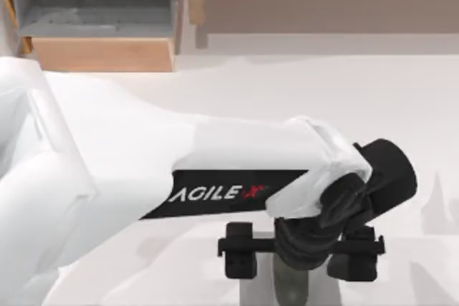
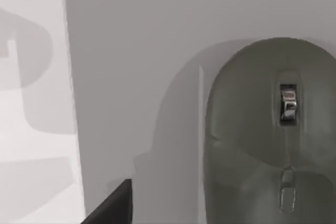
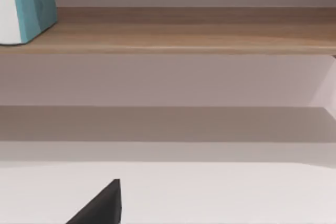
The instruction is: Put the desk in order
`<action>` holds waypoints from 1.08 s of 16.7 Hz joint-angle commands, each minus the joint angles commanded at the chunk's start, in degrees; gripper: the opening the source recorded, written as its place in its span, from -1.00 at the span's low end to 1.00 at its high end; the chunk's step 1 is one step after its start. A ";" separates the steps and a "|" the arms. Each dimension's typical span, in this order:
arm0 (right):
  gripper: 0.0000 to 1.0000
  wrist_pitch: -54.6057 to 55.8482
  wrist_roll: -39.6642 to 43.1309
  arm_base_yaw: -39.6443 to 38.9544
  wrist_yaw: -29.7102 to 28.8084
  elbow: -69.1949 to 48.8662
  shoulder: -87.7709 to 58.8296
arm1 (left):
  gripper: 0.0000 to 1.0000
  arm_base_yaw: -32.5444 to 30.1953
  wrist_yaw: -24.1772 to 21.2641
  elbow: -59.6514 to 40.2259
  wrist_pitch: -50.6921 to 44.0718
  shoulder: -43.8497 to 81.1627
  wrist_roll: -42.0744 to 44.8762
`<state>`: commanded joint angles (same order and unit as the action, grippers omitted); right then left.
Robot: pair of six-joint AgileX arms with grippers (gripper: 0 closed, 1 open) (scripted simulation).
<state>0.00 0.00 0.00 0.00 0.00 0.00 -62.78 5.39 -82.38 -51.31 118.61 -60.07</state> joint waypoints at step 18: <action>1.00 0.00 0.00 0.00 0.00 0.00 0.00 | 1.00 21.00 -24.35 18.70 33.86 -10.76 33.62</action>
<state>0.00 0.00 0.00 0.00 0.00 0.00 -41.79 -18.96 -63.68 -17.46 107.85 -26.44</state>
